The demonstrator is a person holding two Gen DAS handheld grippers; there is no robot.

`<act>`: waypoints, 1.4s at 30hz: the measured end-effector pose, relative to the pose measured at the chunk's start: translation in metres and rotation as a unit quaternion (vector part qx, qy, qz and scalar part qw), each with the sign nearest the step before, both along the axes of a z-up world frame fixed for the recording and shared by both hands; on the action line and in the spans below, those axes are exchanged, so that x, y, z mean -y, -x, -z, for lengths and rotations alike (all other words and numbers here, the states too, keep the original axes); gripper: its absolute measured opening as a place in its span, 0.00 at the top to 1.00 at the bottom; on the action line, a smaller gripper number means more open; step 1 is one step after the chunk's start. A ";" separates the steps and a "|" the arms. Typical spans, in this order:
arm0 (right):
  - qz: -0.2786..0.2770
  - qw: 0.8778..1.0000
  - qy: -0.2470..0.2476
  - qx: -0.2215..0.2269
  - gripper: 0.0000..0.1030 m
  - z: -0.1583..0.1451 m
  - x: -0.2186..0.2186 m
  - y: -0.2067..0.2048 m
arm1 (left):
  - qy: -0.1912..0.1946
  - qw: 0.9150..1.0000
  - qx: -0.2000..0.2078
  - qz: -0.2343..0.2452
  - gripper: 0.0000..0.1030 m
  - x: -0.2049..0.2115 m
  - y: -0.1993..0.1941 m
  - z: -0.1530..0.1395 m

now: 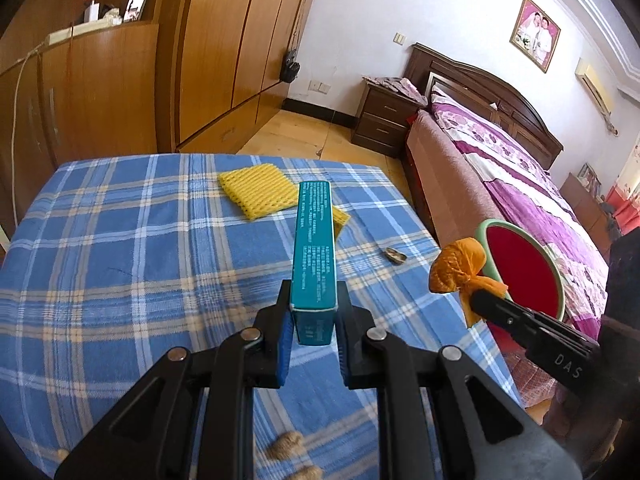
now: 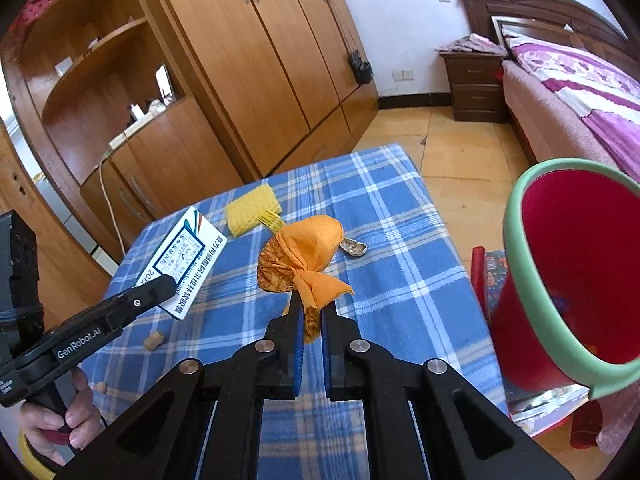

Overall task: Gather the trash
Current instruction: 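Lift the teal box and orange net and carry both over the red bucket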

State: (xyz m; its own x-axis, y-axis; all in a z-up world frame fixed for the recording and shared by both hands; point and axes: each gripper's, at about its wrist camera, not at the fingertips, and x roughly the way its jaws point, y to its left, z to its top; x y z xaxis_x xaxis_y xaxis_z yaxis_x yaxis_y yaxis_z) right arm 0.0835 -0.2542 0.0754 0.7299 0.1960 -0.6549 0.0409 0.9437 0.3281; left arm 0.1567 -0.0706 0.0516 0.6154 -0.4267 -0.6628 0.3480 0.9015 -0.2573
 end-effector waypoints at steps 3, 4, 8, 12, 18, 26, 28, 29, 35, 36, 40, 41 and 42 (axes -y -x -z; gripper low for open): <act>0.005 1.000 0.001 0.010 0.93 -0.006 0.001 0.010 | 0.000 1.000 0.008 0.004 0.83 0.004 0.009 -0.006; 0.006 1.000 0.002 0.013 0.93 -0.009 0.002 0.014 | 0.000 1.000 0.010 0.005 0.83 0.005 0.012 -0.009; 0.015 1.000 0.003 0.027 0.93 -0.018 0.007 0.030 | 0.003 1.000 0.020 0.010 0.83 0.009 0.025 -0.017; 0.021 0.999 0.003 0.041 0.93 -0.026 0.012 0.045 | 0.002 0.999 0.029 0.018 0.83 0.015 0.037 -0.025; 0.036 0.998 0.002 0.057 0.93 -0.036 0.024 0.067 | 0.002 0.999 0.038 0.030 0.83 0.030 0.051 -0.035; 0.065 0.995 -0.004 0.072 0.93 -0.042 0.048 0.093 | -0.006 0.998 0.043 0.051 0.83 0.061 0.063 -0.042; 0.073 0.995 -0.006 0.074 0.93 -0.042 0.055 0.098 | -0.007 0.997 0.043 0.058 0.83 0.070 0.066 -0.043; 0.080 0.994 -0.009 0.075 0.93 -0.041 0.060 0.101 | -0.008 0.997 0.043 0.061 0.83 0.075 0.067 -0.043; 0.108 0.991 -0.022 0.078 0.93 -0.037 0.085 0.115 | -0.010 0.996 0.035 0.078 0.83 0.102 0.071 -0.041; 0.112 0.990 -0.025 0.078 0.93 -0.035 0.090 0.118 | -0.011 0.996 0.034 0.081 0.83 0.107 0.071 -0.040; 0.133 0.987 -0.037 0.078 0.93 -0.030 0.108 0.125 | -0.018 0.995 0.032 0.094 0.83 0.129 0.073 -0.039; 0.138 0.986 -0.040 0.078 0.93 -0.028 0.114 0.127 | -0.020 0.994 0.033 0.099 0.83 0.136 0.073 -0.038; 0.142 0.986 -0.042 0.079 0.93 -0.027 0.117 0.127 | -0.022 0.994 0.032 0.102 0.83 0.142 0.073 -0.038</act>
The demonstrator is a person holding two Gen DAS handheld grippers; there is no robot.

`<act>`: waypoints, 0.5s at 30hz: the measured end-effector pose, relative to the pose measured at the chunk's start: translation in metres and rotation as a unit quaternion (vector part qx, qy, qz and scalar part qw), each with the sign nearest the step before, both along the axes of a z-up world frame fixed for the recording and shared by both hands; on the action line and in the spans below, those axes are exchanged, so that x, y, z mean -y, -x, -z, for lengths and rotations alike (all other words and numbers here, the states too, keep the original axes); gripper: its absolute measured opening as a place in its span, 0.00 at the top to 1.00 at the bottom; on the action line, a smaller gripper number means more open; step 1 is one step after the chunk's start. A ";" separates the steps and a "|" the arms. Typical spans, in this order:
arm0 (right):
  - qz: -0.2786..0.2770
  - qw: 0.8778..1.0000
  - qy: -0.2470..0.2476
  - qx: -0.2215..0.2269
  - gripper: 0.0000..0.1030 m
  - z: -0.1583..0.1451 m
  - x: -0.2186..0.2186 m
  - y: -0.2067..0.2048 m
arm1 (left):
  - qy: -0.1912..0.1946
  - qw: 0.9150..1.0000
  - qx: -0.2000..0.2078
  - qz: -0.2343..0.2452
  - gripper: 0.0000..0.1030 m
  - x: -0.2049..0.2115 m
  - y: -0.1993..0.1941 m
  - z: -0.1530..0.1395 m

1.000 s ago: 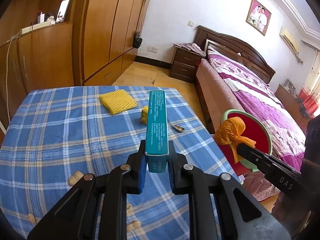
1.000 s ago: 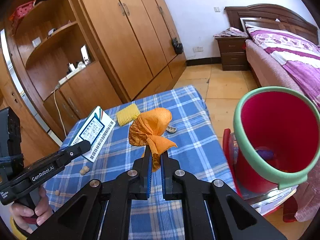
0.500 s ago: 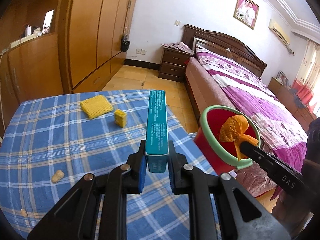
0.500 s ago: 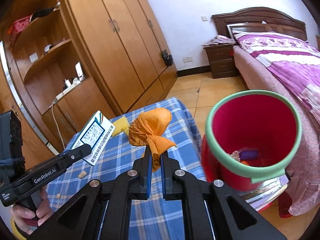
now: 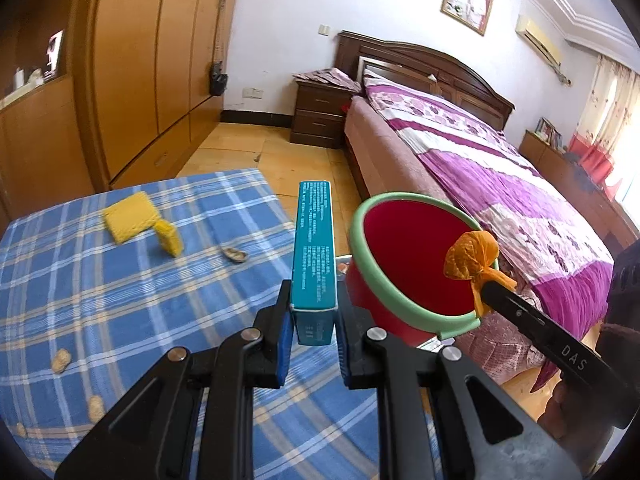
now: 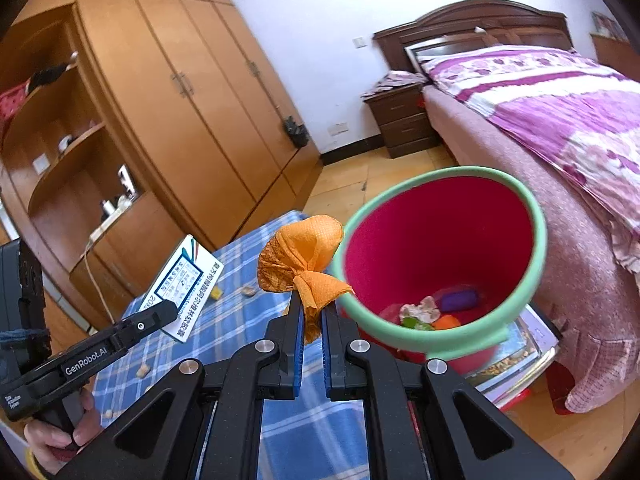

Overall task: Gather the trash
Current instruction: 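Lift the teal box and orange net and carry both over the red bucket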

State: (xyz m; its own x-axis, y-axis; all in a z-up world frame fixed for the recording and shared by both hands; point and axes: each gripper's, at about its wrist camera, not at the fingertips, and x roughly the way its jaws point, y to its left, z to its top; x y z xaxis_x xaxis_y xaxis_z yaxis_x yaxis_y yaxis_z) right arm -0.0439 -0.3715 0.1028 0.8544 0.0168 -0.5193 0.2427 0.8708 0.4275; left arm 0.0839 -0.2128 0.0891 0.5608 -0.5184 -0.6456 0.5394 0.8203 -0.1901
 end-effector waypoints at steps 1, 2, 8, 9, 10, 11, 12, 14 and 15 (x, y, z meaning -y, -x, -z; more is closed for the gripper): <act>0.005 1.000 -0.002 0.000 0.93 0.001 0.006 0.001 | -0.002 1.000 0.000 0.004 0.83 0.005 0.000 0.001; 0.012 1.000 -0.004 -0.001 0.93 0.003 0.012 0.003 | -0.003 1.000 -0.001 0.009 0.83 0.014 0.000 0.002; 0.040 0.999 -0.016 -0.013 0.93 0.015 0.044 0.005 | -0.011 0.999 -0.003 0.037 0.83 0.052 -0.005 0.006; 0.044 0.999 -0.017 -0.015 0.93 0.017 0.048 0.004 | -0.012 0.999 -0.003 0.041 0.83 0.056 -0.005 0.007; 0.049 0.998 -0.019 -0.017 0.93 0.019 0.055 0.005 | -0.014 0.999 -0.004 0.047 0.83 0.064 -0.006 0.008; 0.053 0.998 -0.020 -0.018 0.93 0.020 0.059 0.006 | -0.015 0.999 -0.004 0.051 0.83 0.070 -0.007 0.009; 0.056 0.998 -0.022 -0.019 0.93 0.022 0.064 0.007 | -0.017 0.998 -0.005 0.055 0.83 0.076 -0.008 0.010; 0.062 0.998 -0.020 -0.021 0.92 0.025 0.070 0.007 | -0.022 0.998 -0.006 0.065 0.83 0.090 -0.011 0.013; 0.063 0.998 -0.018 -0.023 0.92 0.026 0.073 0.006 | -0.024 0.997 -0.007 0.069 0.83 0.096 -0.012 0.015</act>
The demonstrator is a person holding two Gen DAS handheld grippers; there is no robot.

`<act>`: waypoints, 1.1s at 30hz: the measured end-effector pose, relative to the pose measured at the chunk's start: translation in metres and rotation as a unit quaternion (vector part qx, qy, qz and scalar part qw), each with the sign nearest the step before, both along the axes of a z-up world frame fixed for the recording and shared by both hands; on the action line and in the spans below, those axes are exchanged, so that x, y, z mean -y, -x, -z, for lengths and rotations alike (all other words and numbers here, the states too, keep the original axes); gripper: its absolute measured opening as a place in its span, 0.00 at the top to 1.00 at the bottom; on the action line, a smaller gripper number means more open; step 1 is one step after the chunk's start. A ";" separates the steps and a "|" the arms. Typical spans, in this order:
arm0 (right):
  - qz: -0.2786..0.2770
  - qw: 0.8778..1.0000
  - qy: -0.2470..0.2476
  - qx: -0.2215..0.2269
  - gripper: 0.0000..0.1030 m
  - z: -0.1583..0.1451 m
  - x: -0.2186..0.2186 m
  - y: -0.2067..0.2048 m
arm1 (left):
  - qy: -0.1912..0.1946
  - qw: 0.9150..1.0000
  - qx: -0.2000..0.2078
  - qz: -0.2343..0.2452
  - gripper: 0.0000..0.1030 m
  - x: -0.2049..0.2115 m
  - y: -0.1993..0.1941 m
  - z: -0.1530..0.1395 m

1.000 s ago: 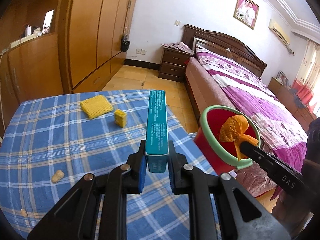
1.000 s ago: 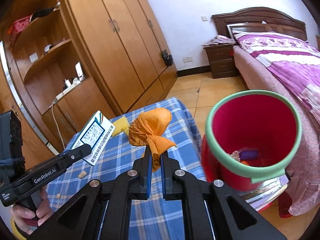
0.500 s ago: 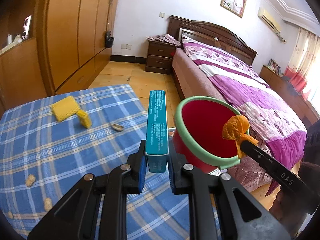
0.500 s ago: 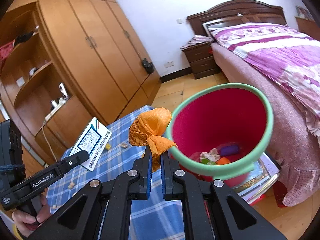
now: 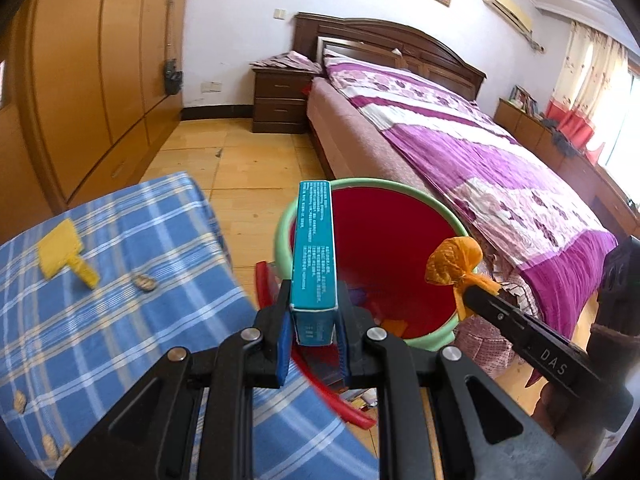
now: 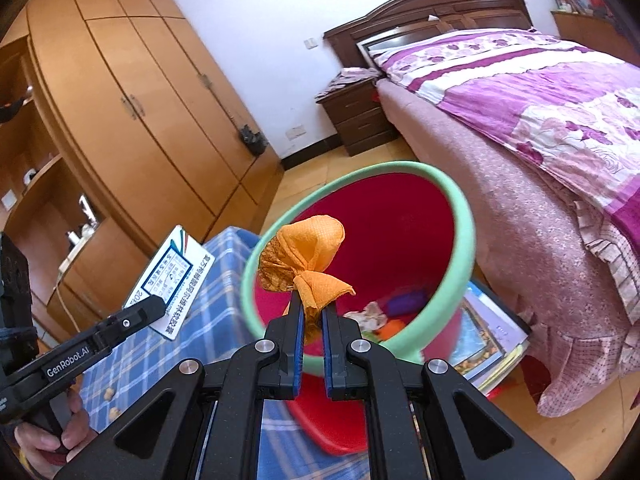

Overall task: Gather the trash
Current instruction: 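Lift the teal box and orange net and carry both over the red bucket, then open the left tool dropping the teal box while the right tool drops the orange net into the bucket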

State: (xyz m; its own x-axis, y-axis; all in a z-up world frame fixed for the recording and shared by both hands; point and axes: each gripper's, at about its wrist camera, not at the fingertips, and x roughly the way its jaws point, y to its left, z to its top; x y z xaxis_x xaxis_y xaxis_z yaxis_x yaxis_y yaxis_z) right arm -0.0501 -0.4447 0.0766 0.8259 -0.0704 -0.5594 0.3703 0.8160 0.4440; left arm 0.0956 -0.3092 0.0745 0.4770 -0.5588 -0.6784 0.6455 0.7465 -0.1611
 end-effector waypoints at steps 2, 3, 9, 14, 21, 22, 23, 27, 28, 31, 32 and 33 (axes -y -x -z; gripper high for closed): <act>0.001 1.000 0.002 -0.006 0.92 0.003 0.005 -0.002 | -0.002 1.000 -0.001 0.006 0.83 0.010 -0.002 0.003; 0.002 1.000 0.002 -0.009 0.92 0.005 0.007 -0.002 | -0.003 1.000 -0.002 0.009 0.83 0.014 -0.003 0.005; 0.009 1.000 0.001 -0.021 0.92 0.013 0.018 -0.008 | -0.018 0.999 -0.010 0.026 0.82 0.043 -0.014 0.019; 0.015 0.999 -0.004 -0.031 0.90 0.021 0.026 -0.014 | -0.024 0.999 -0.017 0.034 0.82 0.054 -0.020 0.028; 0.018 0.999 -0.022 -0.042 0.88 0.029 0.030 -0.023 | -0.011 0.999 -0.026 0.036 0.50 0.052 -0.025 0.031; 0.018 0.999 -0.025 -0.043 0.88 0.030 0.031 -0.023 | -0.006 0.999 -0.025 0.033 0.50 0.050 -0.025 0.031; 0.018 0.998 -0.028 -0.045 0.87 0.031 0.031 -0.024 | -0.003 0.999 -0.025 0.031 0.50 0.048 -0.025 0.030; 0.019 0.998 -0.031 -0.047 0.80 0.033 0.032 -0.024 | 0.004 0.999 -0.032 0.024 0.50 0.041 -0.029 0.029; 0.020 0.998 -0.031 -0.047 0.73 0.032 0.031 -0.024 | 0.005 0.999 -0.033 0.023 0.50 0.039 -0.029 0.030; 0.020 0.998 -0.034 -0.041 0.67 0.031 0.031 -0.023 | 0.006 0.999 -0.033 0.019 0.48 0.030 -0.027 0.031; 0.018 0.998 -0.034 -0.040 0.67 0.030 0.029 -0.022 | 0.007 0.999 -0.034 0.015 0.47 0.026 -0.026 0.032; 0.018 0.999 -0.033 -0.040 0.67 0.029 0.028 -0.022 | 0.008 0.999 -0.034 0.013 0.46 0.023 -0.026 0.032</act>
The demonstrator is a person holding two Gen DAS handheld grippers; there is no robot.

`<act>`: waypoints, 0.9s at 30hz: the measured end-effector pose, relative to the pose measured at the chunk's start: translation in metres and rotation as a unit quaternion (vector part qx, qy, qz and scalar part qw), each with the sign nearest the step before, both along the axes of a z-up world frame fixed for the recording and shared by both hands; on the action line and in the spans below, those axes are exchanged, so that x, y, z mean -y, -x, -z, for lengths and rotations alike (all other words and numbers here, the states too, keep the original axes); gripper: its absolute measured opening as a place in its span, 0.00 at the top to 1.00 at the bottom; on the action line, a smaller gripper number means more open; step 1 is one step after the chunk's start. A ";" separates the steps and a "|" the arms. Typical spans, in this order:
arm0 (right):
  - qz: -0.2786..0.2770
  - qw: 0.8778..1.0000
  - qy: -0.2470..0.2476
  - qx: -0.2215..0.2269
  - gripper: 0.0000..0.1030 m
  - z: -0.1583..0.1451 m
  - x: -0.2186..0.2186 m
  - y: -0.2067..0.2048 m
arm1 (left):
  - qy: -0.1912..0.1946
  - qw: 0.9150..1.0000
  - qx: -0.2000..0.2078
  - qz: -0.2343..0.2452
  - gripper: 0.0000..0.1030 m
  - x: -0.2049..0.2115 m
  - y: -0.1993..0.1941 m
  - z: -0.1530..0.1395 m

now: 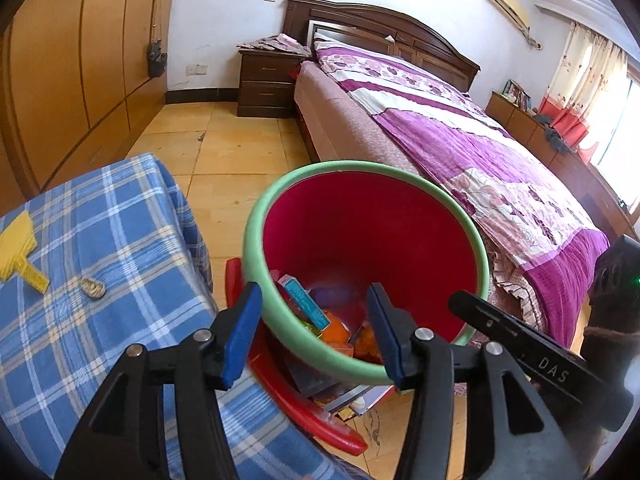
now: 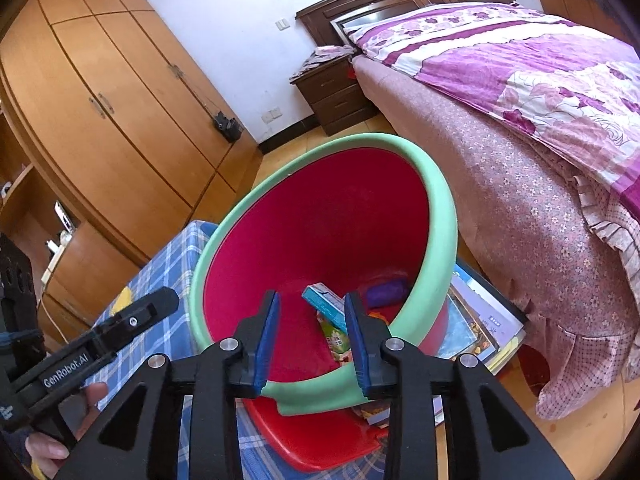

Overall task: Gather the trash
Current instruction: 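Open the left tool dropping the teal box while the right tool drops the orange net into the bucket, then move both open tools back over the table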

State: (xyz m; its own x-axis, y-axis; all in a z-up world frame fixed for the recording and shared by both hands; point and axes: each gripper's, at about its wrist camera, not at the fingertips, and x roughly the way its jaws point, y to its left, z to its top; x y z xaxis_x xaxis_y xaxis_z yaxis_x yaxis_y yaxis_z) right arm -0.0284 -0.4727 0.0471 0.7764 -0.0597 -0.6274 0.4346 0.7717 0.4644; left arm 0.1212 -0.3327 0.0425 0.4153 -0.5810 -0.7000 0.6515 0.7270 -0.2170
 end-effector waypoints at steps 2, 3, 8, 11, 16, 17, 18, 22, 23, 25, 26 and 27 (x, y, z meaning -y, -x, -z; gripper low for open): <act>-0.003 1.000 0.002 0.000 0.65 -0.001 -0.003 0.000 | 0.001 1.000 -0.002 -0.005 0.46 -0.007 0.001 0.000; -0.005 1.000 0.003 0.000 0.65 -0.002 -0.006 0.001 | 0.001 1.000 -0.002 -0.009 0.46 -0.011 0.002 -0.001; -0.011 1.000 0.007 0.007 0.62 -0.010 -0.017 0.004 | 0.004 1.000 0.001 -0.028 0.46 -0.032 0.004 -0.006; -0.014 1.000 0.014 0.012 0.61 -0.018 -0.024 0.004 | 0.007 0.999 0.002 -0.039 0.46 -0.046 0.004 -0.008; -0.021 0.999 0.019 0.017 0.60 -0.027 -0.037 0.006 | 0.014 0.998 0.004 -0.062 0.46 -0.072 0.004 -0.014; -0.023 0.999 0.021 0.018 0.60 -0.029 -0.041 0.005 | 0.015 0.998 0.005 -0.065 0.46 -0.075 0.003 -0.017; -0.025 0.999 0.022 0.019 0.60 -0.031 -0.046 0.005 | 0.017 0.997 0.006 -0.069 0.46 -0.080 0.003 -0.018; -0.036 0.999 0.027 0.021 0.60 -0.037 -0.060 0.003 | 0.023 0.996 0.010 -0.087 0.46 -0.101 0.001 -0.023; -0.040 0.999 0.029 0.021 0.60 -0.039 -0.065 0.002 | 0.025 0.996 0.010 -0.091 0.46 -0.106 0.000 -0.024; -0.047 0.998 0.033 0.022 0.60 -0.043 -0.072 0.000 | 0.026 0.995 0.011 -0.100 0.46 -0.116 -0.002 -0.026; -0.051 0.998 0.035 0.022 0.60 -0.045 -0.077 -0.002 | 0.025 0.994 0.013 -0.105 0.46 -0.121 -0.003 -0.027; -0.054 0.998 0.036 0.022 0.60 -0.046 -0.080 -0.003 | 0.024 0.994 0.013 -0.109 0.45 -0.126 -0.004 -0.027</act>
State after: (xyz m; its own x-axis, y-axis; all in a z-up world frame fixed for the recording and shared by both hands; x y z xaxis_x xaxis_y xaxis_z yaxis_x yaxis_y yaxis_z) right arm -0.0255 -0.3925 0.0929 0.8080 -0.0171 -0.5890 0.3269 0.8446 0.4239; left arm 0.1250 -0.2066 0.0700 0.5531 -0.5075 -0.6608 0.4856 0.8408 -0.2392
